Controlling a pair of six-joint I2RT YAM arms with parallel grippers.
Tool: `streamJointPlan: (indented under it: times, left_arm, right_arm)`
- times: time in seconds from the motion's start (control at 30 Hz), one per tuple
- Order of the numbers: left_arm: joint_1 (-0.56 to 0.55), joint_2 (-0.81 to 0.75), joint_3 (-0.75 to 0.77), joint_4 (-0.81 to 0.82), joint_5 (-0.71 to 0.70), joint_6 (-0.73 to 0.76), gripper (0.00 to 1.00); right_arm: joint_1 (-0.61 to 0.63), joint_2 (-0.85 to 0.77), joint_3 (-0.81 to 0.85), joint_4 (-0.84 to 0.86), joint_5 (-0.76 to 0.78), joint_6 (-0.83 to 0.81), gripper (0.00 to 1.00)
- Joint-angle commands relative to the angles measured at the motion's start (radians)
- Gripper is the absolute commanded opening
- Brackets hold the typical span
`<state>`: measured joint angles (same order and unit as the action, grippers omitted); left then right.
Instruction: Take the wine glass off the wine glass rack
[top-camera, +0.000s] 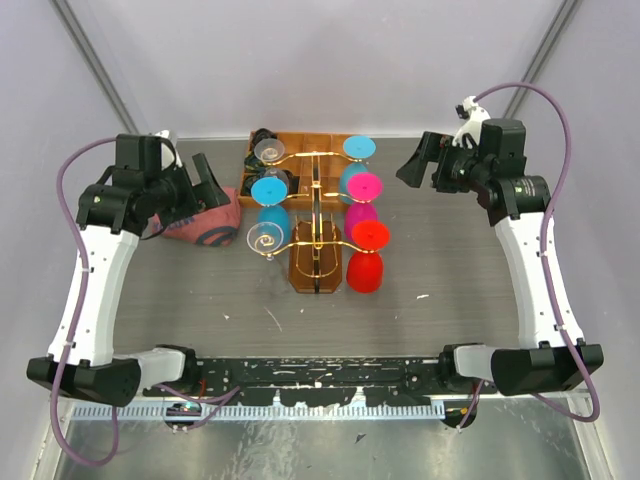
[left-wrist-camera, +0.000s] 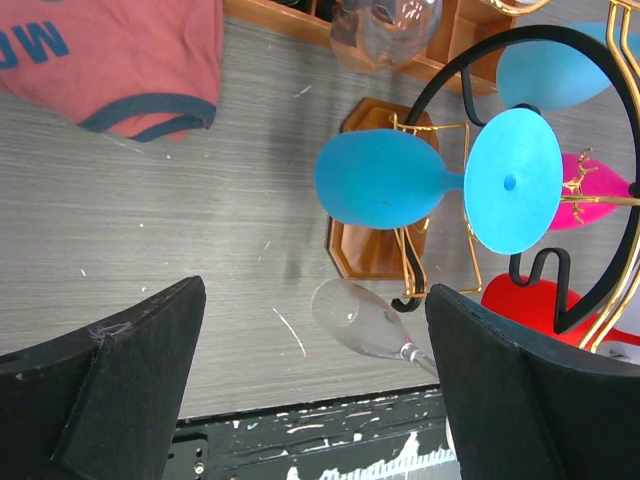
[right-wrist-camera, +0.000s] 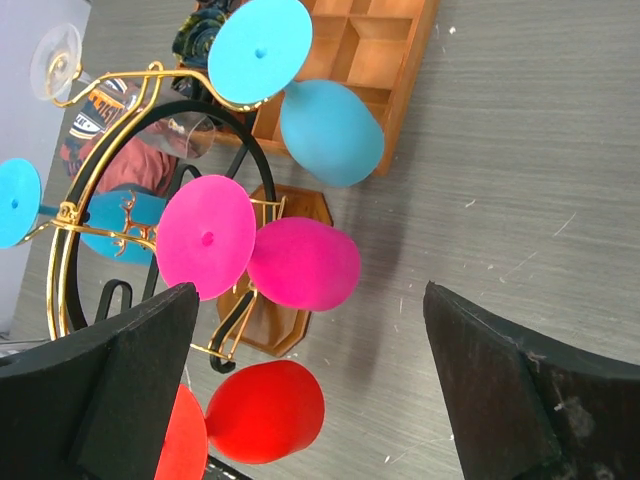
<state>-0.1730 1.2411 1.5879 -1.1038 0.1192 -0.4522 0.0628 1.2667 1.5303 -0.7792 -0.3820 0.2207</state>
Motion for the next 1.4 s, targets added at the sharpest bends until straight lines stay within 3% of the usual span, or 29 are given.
streamJointPlan:
  times: [0.0, 0.37, 0.67, 0.73, 0.9, 1.17, 1.23, 1.37]
  left_arm:
    - [-0.008, -0.025, -0.026, 0.014, 0.058, -0.017, 0.98]
    - [-0.062, -0.054, -0.102, 0.059, 0.063, -0.082, 0.99]
    - [-0.106, -0.072, -0.121, 0.074, -0.001, -0.102, 0.99]
    - [-0.107, -0.074, -0.122, 0.075, -0.008, -0.104, 0.99]
    - [-0.107, -0.067, -0.124, 0.066, -0.009, -0.115, 1.00]
    - [-0.109, -0.104, -0.135, 0.065, -0.036, -0.104, 0.99]
    - [-0.108, -0.105, -0.129, 0.050, -0.052, -0.099, 0.98]
    - [-0.108, -0.105, -0.124, 0.022, -0.065, -0.095, 0.98]
  right_arm:
    - [0.003, -0.038, 0.000, -0.023, 0.029, 0.046, 1.00]
    - [0.040, -0.129, 0.046, -0.079, -0.109, 0.073, 1.00]
    - [0.098, -0.106, 0.015, -0.064, -0.076, 0.070, 1.00]
    - [0.180, -0.084, 0.031, -0.033, -0.051, 0.088, 1.00]
    - [0.467, 0.035, 0.173, -0.084, 0.196, 0.081, 1.00]
    - [0.703, 0.198, 0.328, -0.120, 0.377, 0.083, 0.99]
    - [0.743, 0.234, 0.367, -0.129, 0.385, 0.088, 0.95]
    - [0.773, 0.272, 0.409, -0.139, 0.398, 0.104, 0.77]
